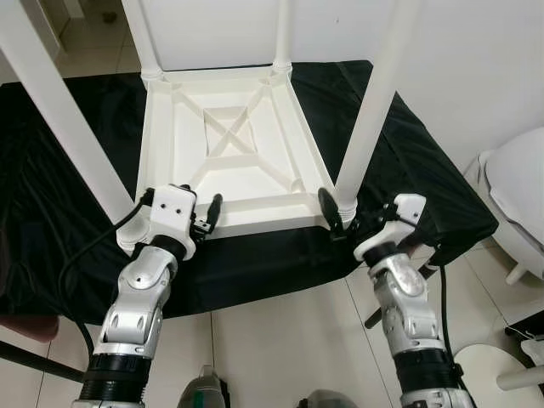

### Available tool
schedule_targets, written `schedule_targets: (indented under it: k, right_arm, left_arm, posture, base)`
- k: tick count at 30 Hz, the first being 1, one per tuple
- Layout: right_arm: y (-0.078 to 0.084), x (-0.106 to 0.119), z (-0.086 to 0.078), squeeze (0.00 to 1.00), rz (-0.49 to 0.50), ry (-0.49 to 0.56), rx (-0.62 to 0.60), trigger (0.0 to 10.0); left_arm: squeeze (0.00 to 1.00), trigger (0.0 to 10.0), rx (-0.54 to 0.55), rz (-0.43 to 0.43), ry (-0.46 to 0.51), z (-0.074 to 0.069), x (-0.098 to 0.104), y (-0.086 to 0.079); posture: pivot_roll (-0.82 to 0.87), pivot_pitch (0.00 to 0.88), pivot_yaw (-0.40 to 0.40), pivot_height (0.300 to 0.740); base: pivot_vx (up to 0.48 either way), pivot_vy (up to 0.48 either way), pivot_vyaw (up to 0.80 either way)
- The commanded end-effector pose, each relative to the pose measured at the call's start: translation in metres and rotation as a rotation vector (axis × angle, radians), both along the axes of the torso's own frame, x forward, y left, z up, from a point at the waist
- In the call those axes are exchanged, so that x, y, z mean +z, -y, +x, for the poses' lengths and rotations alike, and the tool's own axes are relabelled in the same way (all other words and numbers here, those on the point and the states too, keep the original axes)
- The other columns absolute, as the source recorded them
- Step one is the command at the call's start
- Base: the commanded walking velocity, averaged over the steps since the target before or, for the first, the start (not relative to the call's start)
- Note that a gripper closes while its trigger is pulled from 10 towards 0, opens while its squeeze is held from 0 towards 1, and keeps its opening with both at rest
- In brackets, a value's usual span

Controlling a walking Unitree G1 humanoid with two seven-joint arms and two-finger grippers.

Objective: Building children table

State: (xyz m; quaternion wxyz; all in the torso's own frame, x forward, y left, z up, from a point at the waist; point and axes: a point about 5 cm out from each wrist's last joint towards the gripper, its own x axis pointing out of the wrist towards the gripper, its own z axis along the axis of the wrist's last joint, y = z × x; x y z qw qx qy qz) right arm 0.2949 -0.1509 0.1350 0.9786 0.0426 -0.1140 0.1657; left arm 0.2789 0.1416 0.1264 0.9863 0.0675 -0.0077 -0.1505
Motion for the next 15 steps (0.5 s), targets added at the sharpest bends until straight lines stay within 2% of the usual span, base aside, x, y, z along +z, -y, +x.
schedule_targets:
  k: [1, 2, 3, 5, 6, 8, 12, 13, 15]
  right_arm:
    - [-0.001, -0.002, 0.004, 0.00, -0.006, -0.024, 0.028, 10.0]
    - [-0.002, 0.000, 0.007, 0.00, -0.009, -0.029, 0.047, 10.0]
    - [-0.002, 0.000, 0.007, 0.00, -0.009, -0.029, 0.047, 10.0]
    - [-0.004, 0.007, 0.023, 0.00, -0.075, -0.025, 0.102, 10.0]
    - [-0.004, 0.007, 0.023, 0.00, -0.075, -0.025, 0.102, 10.0]
    - [-0.005, 0.013, 0.037, 0.00, -0.120, -0.027, 0.129, 10.0]
    - [-0.005, 0.017, 0.044, 0.00, -0.138, -0.028, 0.136, 10.0]
    - [-0.005, 0.020, 0.055, 0.00, -0.144, -0.053, 0.158, 10.0]
    - [-0.005, 0.021, 0.057, 0.00, -0.144, -0.060, 0.165, 10.0]
  left_arm:
    - [0.00, 10.0, -0.195, 0.010, -0.036, -0.007, -0.002, 0.013]
    - [0.00, 10.0, -0.240, 0.008, -0.047, -0.009, -0.003, 0.018]
    - [0.00, 10.0, -0.240, 0.008, -0.047, -0.009, -0.003, 0.018]
    - [0.00, 10.0, -0.391, 0.023, -0.058, -0.018, -0.001, 0.036]
    - [0.00, 10.0, -0.391, 0.023, -0.058, -0.018, -0.001, 0.036]
    - [0.00, 10.0, -0.416, 0.064, -0.061, -0.017, -0.002, 0.042]
    - [0.00, 10.0, -0.402, 0.079, -0.060, -0.012, -0.001, 0.042]
    - [0.00, 10.0, -0.413, 0.092, -0.055, -0.008, 0.003, 0.047]
    - [0.00, 10.0, -0.418, 0.095, -0.055, -0.007, 0.004, 0.048]
  posture:
    - [-0.03, 0.000, 0.002, 0.740]
    - [-0.03, 0.000, 0.002, 0.740]
    - [-0.03, 0.000, 0.002, 0.740]
    - [-0.02, 0.000, -0.006, 0.740]
    - [-0.02, 0.000, -0.006, 0.740]
    - [-0.02, 0.000, -0.008, 0.740]
    - [-0.01, 0.000, -0.012, 0.740]
    - [0.00, 0.000, -0.019, 0.740]
    - [0.00, 0.000, -0.019, 0.740]
  base:
    - [0.000, 0.000, 0.00]
    - [0.000, 0.000, 0.00]
    - [0.000, 0.000, 0.00]
    - [0.000, 0.000, 0.00]
    - [0.000, 0.000, 0.00]
    - [0.000, 0.000, 0.00]
    - [0.000, 0.000, 0.00]
    - [0.000, 0.000, 0.00]
    - [0.000, 0.000, 0.00]
